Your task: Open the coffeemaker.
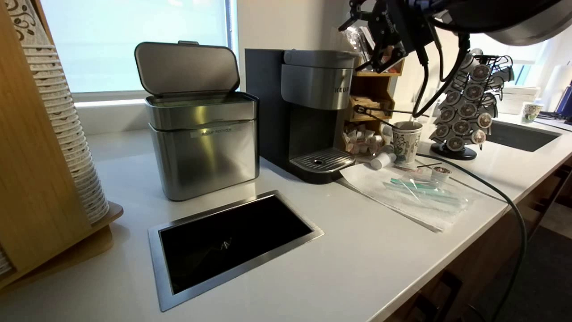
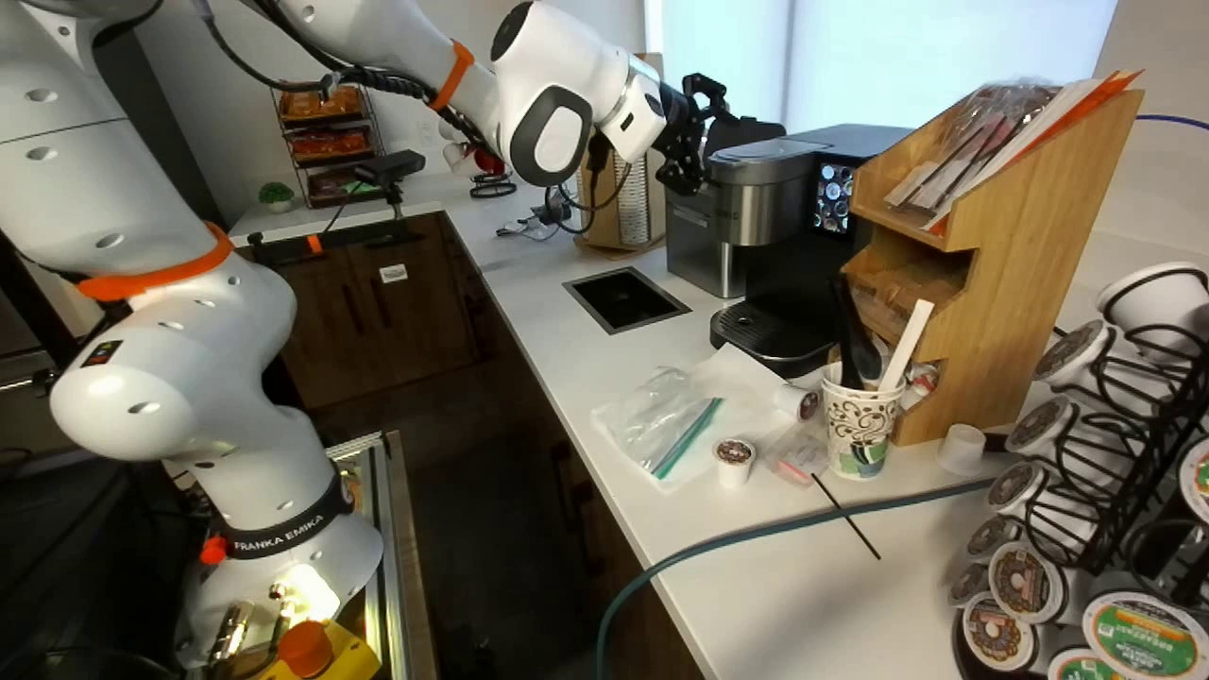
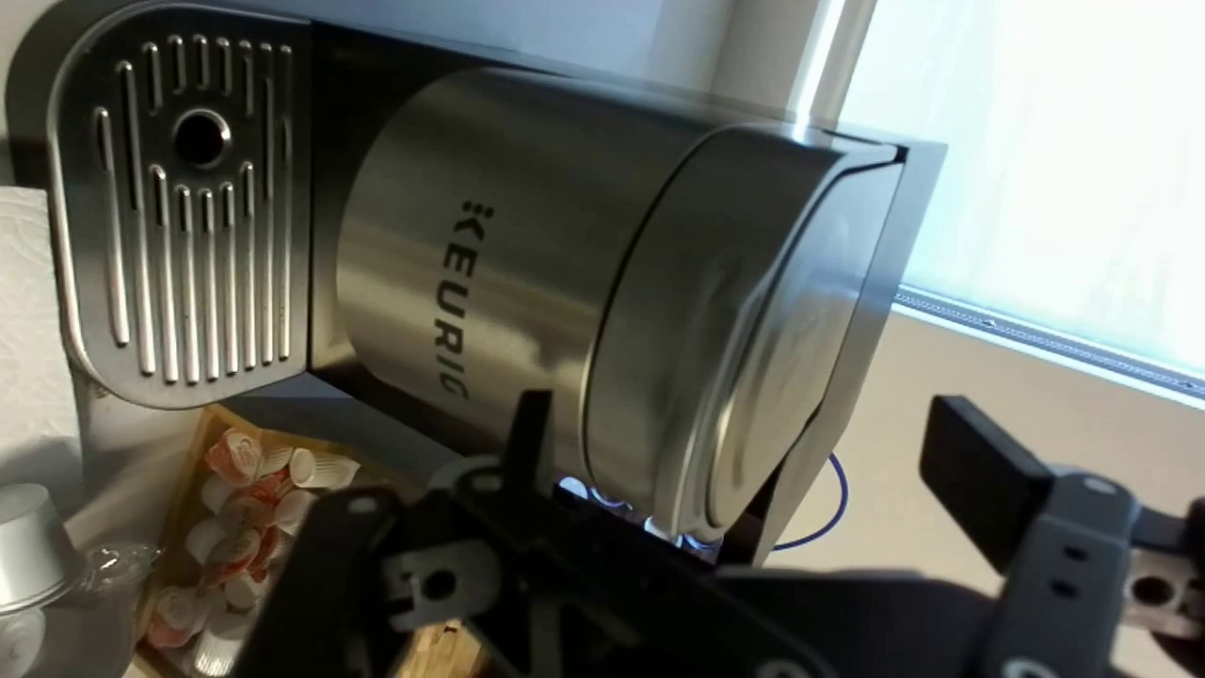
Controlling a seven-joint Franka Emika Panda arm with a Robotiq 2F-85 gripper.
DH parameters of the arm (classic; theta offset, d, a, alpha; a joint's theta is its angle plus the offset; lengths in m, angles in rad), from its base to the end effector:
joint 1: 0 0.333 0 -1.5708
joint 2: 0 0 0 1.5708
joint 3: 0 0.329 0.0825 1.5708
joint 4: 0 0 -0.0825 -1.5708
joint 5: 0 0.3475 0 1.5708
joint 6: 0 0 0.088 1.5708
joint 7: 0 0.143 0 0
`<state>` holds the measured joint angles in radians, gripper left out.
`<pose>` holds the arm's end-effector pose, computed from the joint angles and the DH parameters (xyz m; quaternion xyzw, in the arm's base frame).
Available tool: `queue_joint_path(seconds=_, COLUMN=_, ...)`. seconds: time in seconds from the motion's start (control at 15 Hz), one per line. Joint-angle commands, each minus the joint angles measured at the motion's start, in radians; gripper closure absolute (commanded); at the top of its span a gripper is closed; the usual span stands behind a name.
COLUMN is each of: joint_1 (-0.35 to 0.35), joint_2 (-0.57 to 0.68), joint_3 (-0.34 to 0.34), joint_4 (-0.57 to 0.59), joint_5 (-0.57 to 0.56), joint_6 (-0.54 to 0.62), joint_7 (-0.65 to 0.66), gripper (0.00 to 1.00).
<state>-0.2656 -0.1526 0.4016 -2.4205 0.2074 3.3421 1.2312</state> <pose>0.5164 0.0554 0.5131 -0.6885 0.5190 -0.3882 0.3253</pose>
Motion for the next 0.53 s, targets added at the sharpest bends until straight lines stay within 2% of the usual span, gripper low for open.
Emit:
queue_joint_path(seconds=0.0, joint_1=-0.038, joint_2=0.000, joint_3=0.057, joint_4=0.001, joint_5=0.022, joint_6=0.036, joint_7=0.006, gripper=0.00)
queue_joint_path(seconds=0.47, joint_1=-0.081, joint_2=0.013, joint_3=0.112, joint_4=0.055, joint_5=0.009, joint_6=0.059, joint_7=-0.017, gripper=0.00)
